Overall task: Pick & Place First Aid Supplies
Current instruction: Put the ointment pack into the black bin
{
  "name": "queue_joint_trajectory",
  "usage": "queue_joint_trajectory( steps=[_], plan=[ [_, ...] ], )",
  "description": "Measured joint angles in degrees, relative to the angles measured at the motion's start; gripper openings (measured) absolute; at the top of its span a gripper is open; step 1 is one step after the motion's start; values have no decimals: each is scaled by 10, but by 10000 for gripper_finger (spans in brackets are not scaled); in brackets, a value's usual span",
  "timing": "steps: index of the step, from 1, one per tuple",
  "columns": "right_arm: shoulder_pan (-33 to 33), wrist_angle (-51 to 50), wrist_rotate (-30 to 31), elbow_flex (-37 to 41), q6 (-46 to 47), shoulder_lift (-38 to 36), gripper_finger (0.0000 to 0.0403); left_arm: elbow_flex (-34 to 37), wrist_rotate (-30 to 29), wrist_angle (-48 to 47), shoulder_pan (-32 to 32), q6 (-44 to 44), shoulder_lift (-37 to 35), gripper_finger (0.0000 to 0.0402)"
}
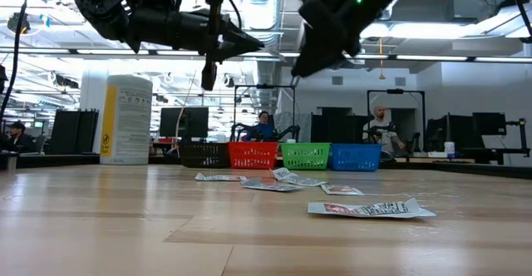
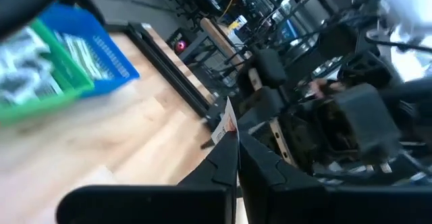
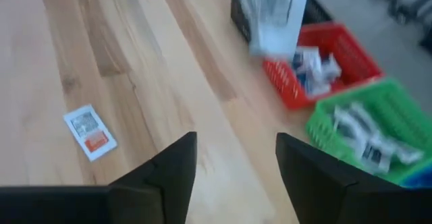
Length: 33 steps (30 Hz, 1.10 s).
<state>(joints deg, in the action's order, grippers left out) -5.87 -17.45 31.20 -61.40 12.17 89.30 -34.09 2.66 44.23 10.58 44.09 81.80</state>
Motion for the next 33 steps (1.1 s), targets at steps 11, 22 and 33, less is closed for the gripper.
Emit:
queue_joint_trajectory(
  steps=[11, 22, 33],
  plan=[
    [-13, 1, -73, 66, 156, 0, 185, 2, -57, -65, 35, -213, 0, 8],
    [-48, 2, -76, 95, 224, 0, 156, 2, -61, -172, 172, -233, 0, 9],
    [-53, 3, -72, 95, 224, 0, 134, 2, -61, -239, 264, -233, 0, 14]
  ],
)
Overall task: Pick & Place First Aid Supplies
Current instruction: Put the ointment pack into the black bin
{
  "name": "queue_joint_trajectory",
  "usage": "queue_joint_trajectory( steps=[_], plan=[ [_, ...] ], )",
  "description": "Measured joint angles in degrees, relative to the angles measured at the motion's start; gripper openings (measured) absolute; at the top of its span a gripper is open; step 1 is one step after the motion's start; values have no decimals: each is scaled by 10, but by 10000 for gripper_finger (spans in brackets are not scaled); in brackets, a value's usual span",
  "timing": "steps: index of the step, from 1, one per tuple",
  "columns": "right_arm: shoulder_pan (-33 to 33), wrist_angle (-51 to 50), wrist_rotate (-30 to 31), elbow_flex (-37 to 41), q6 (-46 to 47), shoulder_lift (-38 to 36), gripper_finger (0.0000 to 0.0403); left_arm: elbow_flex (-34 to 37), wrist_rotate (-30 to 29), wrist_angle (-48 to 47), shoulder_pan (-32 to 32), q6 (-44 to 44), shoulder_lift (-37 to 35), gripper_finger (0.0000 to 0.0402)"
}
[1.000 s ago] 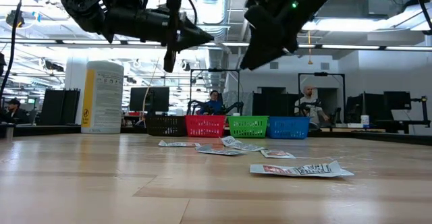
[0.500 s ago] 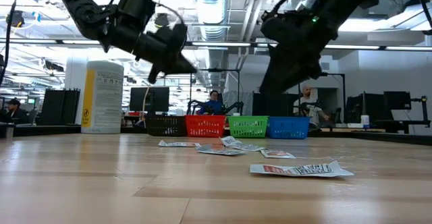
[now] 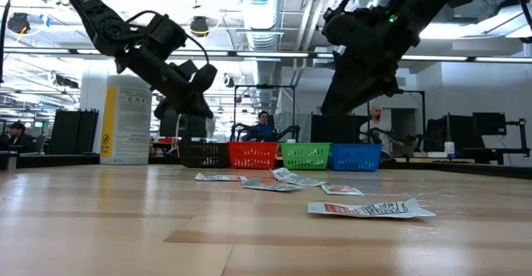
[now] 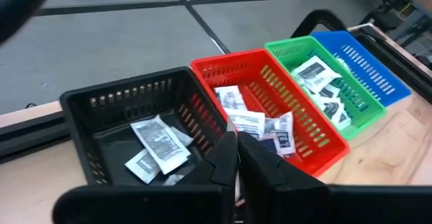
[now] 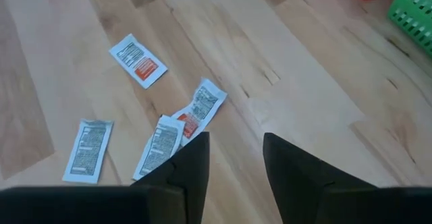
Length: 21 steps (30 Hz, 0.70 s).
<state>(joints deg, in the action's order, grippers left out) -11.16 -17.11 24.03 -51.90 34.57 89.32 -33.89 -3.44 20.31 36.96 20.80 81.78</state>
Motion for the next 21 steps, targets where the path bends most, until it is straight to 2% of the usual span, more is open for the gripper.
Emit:
queue_joint_trajectory(
  steps=[5, 16, 21],
  plan=[
    [8, 0, 0, 0, 0, 0, 133, 0, 0, -11, 7, 0, 0, 19],
    [7, 4, 0, 0, 0, 0, 133, 0, 0, -44, 6, -16, 0, 80],
    [7, 33, 0, 0, 0, 0, 134, 0, 0, -86, -4, -15, 0, 88]
  ],
)
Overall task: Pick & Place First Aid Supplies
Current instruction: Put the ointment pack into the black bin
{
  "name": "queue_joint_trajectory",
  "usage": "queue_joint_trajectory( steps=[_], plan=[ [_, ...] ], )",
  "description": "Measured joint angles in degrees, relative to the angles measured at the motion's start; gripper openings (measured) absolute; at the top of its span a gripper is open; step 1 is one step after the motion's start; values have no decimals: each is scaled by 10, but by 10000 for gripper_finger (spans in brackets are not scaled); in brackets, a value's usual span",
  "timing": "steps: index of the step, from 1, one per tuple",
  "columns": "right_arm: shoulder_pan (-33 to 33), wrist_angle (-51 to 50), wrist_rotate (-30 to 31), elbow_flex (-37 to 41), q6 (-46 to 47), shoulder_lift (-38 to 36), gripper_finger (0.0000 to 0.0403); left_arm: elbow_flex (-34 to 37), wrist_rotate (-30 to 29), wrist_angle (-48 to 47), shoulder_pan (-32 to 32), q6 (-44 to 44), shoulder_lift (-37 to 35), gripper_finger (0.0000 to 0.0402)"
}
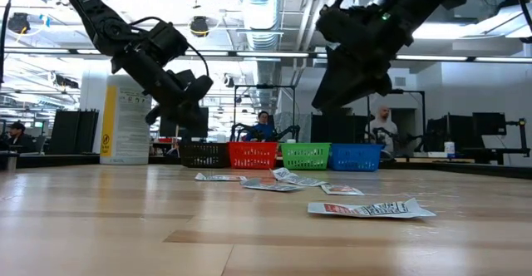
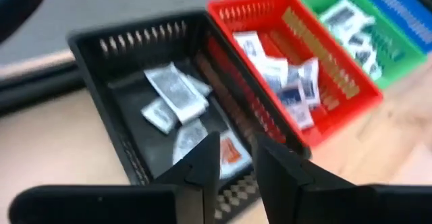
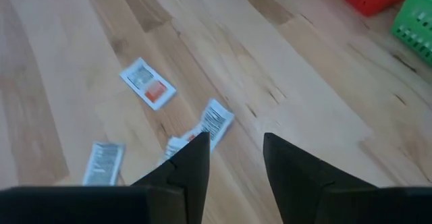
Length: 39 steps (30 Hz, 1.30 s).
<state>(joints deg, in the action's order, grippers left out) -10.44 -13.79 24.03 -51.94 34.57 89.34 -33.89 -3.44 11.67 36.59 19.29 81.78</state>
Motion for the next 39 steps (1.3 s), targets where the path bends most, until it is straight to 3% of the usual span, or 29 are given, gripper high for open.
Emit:
queue_joint_trajectory(
  steps=[10, 18, 24, 32, 39],
  plan=[
    [-4, 11, 0, 0, -6, 0, 133, 66, 5, 16, -100, 9, 0, 85],
    [-24, 9, -2, 0, -29, 0, 134, 121, 5, 128, -218, 9, 0, 87],
    [-38, 9, -2, 0, -36, 0, 133, 124, -14, 182, -287, -13, 0, 87],
    [-57, 28, -11, 0, -35, 43, 140, 124, -83, 194, -310, -15, 0, 88],
    [-74, 93, -103, 0, 5, 154, 142, 124, -86, 198, -310, -11, 0, 88]
  ],
)
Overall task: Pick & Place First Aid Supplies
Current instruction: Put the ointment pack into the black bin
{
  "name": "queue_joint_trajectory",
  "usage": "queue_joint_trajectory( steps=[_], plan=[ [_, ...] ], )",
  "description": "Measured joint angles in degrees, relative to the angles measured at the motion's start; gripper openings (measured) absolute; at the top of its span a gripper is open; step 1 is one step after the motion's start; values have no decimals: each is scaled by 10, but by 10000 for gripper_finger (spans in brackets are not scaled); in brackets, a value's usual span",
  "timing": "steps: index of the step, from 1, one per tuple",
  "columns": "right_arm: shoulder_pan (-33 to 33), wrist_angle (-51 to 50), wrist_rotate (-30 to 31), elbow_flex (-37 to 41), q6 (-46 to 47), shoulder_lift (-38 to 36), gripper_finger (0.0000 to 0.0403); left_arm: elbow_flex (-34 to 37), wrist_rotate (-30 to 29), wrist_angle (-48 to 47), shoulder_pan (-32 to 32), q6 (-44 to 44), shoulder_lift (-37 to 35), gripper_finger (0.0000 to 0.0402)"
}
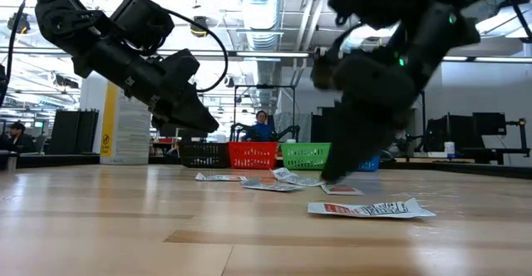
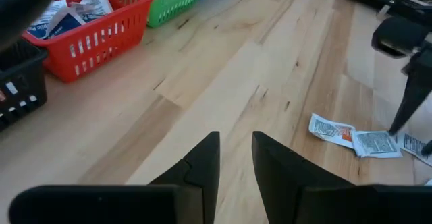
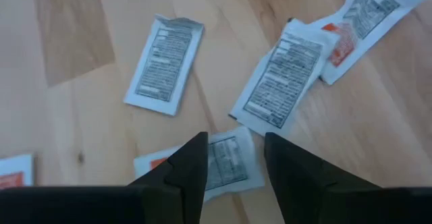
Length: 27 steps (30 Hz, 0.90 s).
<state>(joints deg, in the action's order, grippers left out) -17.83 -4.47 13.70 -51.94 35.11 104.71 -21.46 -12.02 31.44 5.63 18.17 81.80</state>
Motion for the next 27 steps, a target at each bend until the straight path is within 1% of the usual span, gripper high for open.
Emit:
queue_joint_trajectory(
  steps=[4, 13, 27],
  plan=[
    [-10, 11, -25, -3, 31, 34, 135, 0, 0, 0, 0, 0, 0, 88],
    [-18, 4, -16, -3, 32, 49, 128, 0, 0, 0, 0, 0, 0, 88],
    [-20, -24, -15, -3, -67, 50, 125, 0, 0, 0, 0, 1, 0, 88]
  ],
)
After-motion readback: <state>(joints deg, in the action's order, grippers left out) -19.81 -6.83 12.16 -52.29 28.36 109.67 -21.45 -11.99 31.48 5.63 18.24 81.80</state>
